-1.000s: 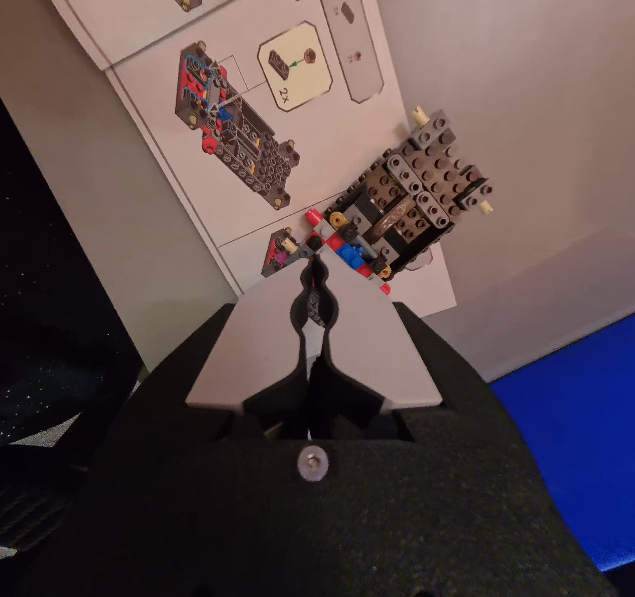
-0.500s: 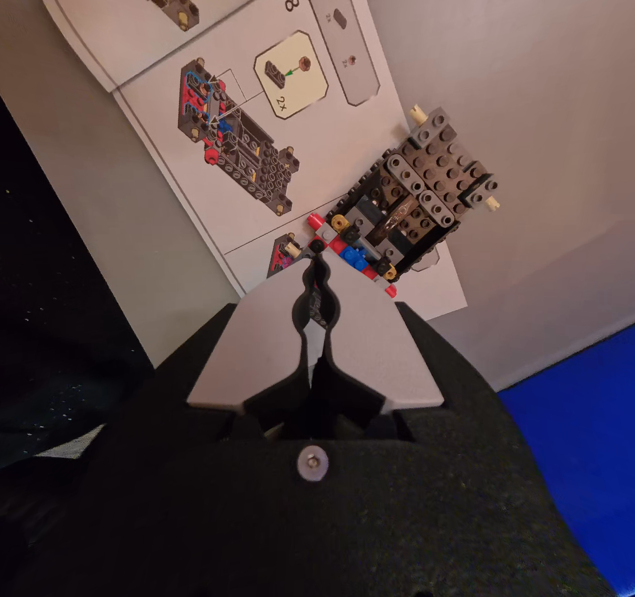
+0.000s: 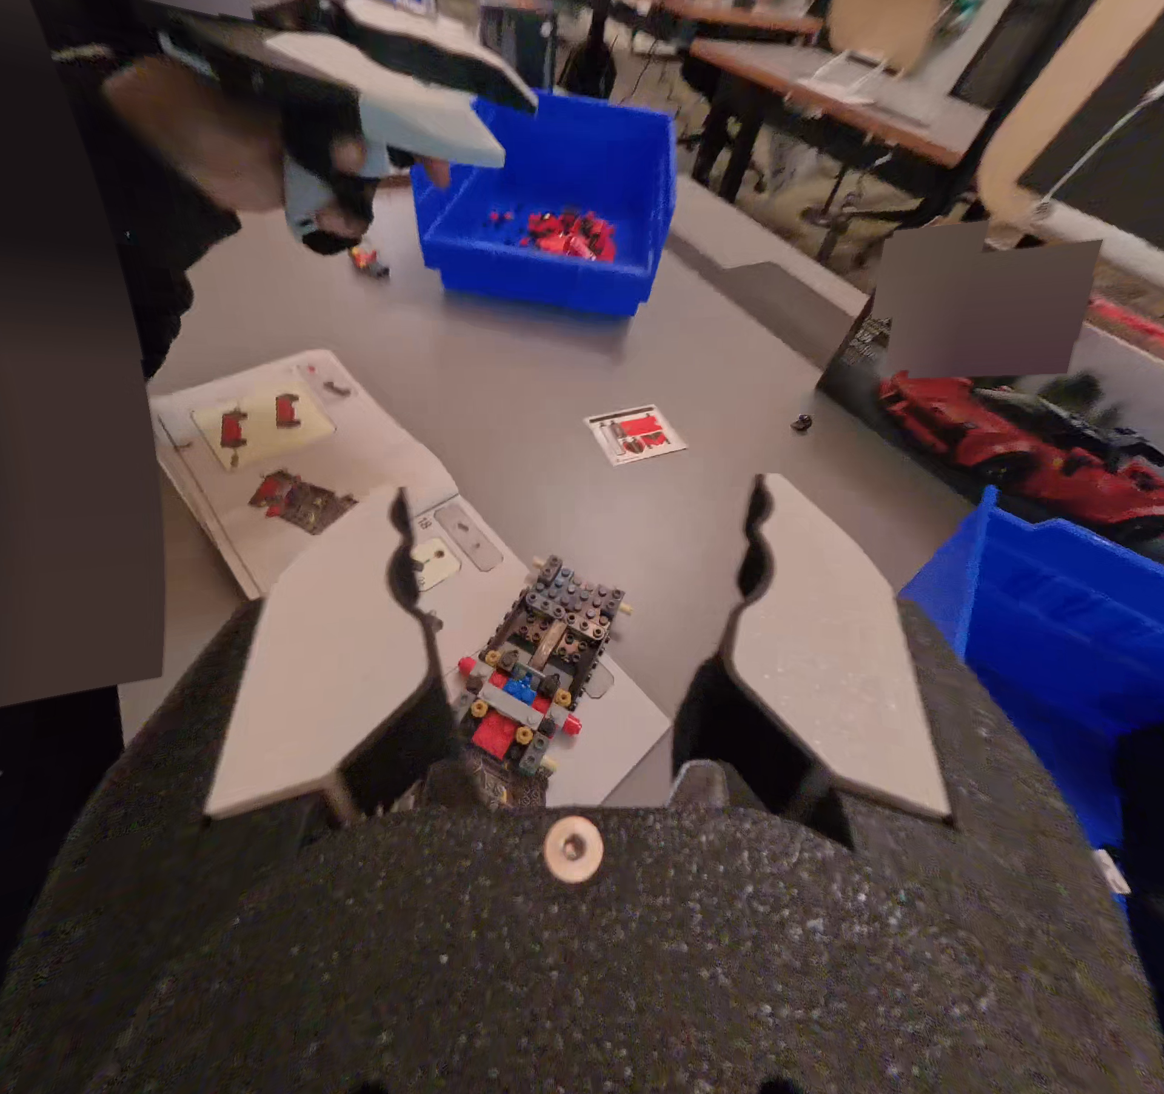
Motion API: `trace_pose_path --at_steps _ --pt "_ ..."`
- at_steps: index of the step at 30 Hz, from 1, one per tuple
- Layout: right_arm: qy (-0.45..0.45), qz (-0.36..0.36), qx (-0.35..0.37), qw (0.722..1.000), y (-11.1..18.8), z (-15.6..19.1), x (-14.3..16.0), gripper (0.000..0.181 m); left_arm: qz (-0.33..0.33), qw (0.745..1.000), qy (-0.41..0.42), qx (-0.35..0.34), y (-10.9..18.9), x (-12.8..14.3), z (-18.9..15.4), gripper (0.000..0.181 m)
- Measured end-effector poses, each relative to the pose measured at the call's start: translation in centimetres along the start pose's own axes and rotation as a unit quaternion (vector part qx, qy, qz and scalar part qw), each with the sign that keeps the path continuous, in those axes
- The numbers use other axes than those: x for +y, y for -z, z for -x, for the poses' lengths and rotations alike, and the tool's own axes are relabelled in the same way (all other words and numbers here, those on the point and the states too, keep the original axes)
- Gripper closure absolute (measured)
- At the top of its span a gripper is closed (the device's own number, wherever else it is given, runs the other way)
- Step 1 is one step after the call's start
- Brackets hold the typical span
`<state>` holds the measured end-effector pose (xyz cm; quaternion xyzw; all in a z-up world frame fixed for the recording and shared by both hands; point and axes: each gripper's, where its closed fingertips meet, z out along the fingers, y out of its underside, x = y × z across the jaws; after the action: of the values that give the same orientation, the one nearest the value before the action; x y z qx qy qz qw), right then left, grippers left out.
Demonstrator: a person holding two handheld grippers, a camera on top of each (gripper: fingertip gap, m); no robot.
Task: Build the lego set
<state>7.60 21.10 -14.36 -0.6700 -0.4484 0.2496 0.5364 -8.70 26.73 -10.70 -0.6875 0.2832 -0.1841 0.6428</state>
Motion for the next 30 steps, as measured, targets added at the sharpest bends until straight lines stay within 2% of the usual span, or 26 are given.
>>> trace_pose_path --at_steps 2,3,7,12,14,16,19,21,22,25,30 --pt "-0.002 -0.009 0.024 1.000 0.3 -0.3 0.5 0.038 -0.003 1.000 0.005 0.005 -0.1 0.0 -0.1 0.130" --pt "0.006 -0.005 0.032 0.999 0.4 -0.4 0.9 0.035 -0.006 1.000 0.008 0.008 -0.1 -0.1 -0.2 0.130" --pt "0.029 -0.064 0.050 0.996 1.1 -0.2 0.7 0.035 -0.024 0.999 0.024 0.016 -0.1 -0.6 -0.4 0.115" --pt "0.020 -0.182 0.043 0.982 3.0 0.5 -1.7 0.035 -0.059 0.997 0.043 0.015 -0.1 -1.6 -0.3 0.072" --pt "0.007 -0.200 0.064 0.978 3.8 0.0 -2.0 0.035 -0.058 0.997 0.041 0.017 -0.1 -1.6 -0.3 0.062" --pt "0.011 -0.155 0.074 0.985 3.5 -0.4 -0.5 0.035 -0.055 0.998 0.037 0.011 -0.1 -1.5 -0.2 0.059" --pt "-0.002 -0.001 0.044 0.999 1.6 0.4 4.5 0.036 -0.054 0.998 0.038 0.010 -0.2 -1.4 -0.1 0.059" --pt "-0.028 0.104 0.033 0.994 0.9 0.7 8.2 0.045 -0.051 0.998 0.036 0.008 -0.2 -1.4 -0.1 0.059" --pt "-0.038 0.134 0.030 0.990 0.6 0.9 9.5 0.051 -0.050 0.998 0.034 0.011 -0.2 -1.4 -0.2 0.060" --pt "-0.054 0.184 0.006 0.981 -0.3 2.1 12.1 0.075 -0.047 0.998 0.027 0.019 -0.3 -1.3 -0.6 0.063" --pt "-0.087 0.234 -0.011 0.968 -1.2 3.1 14.4 0.085 -0.036 0.999 0.016 0.028 -0.5 -0.8 -1.0 0.067"
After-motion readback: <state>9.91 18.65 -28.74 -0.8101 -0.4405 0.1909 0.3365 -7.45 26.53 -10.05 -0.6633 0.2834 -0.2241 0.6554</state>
